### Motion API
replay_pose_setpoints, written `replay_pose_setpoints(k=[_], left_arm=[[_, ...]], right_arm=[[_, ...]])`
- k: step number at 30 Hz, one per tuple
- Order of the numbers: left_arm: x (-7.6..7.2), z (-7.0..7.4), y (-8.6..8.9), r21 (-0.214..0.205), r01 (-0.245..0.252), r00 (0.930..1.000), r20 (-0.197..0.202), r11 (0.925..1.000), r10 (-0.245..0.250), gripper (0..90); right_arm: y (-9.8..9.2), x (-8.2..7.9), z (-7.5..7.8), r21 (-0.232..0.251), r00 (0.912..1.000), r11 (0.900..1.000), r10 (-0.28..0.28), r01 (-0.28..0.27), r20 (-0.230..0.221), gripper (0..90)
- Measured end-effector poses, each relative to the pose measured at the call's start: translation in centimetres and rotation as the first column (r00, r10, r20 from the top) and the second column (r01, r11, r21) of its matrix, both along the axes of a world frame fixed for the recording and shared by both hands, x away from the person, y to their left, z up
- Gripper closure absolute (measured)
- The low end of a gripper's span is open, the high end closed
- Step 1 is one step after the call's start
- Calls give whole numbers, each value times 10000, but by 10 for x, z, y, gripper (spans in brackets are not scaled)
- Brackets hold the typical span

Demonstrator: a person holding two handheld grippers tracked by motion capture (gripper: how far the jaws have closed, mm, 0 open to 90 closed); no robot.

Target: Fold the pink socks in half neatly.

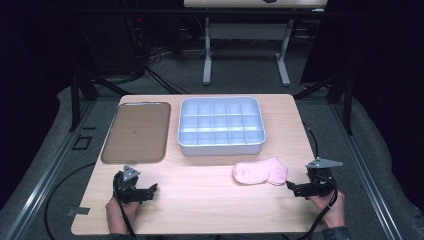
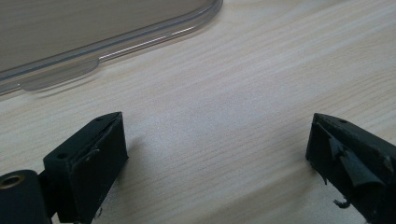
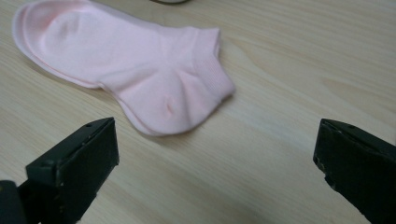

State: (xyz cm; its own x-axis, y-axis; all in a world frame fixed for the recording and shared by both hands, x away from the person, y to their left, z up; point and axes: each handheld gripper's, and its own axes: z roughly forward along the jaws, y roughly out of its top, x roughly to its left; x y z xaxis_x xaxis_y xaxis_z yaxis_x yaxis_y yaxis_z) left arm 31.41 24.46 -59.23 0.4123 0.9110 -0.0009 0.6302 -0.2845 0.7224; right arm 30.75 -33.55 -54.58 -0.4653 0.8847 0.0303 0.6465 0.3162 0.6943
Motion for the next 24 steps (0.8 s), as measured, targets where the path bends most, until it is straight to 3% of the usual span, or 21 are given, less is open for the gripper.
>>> replay_pose_setpoints(k=[10,15,24], left_arm=[[0,0,0,-10,-50,10000,21,10000,50,51],[0,0,0,-9,-51,10000,21,10000,51,51],[0,0,0,-7,-46,10000,30,10000,46,51]], right_arm=[[38,20,12,-218,9935,9936,1099,-1106,-279,0],[60,37,9,-170,9829,9844,1740,-1753,-602,1],[87,56,-6,-376,9676,9725,2240,-2296,-1167,47]])
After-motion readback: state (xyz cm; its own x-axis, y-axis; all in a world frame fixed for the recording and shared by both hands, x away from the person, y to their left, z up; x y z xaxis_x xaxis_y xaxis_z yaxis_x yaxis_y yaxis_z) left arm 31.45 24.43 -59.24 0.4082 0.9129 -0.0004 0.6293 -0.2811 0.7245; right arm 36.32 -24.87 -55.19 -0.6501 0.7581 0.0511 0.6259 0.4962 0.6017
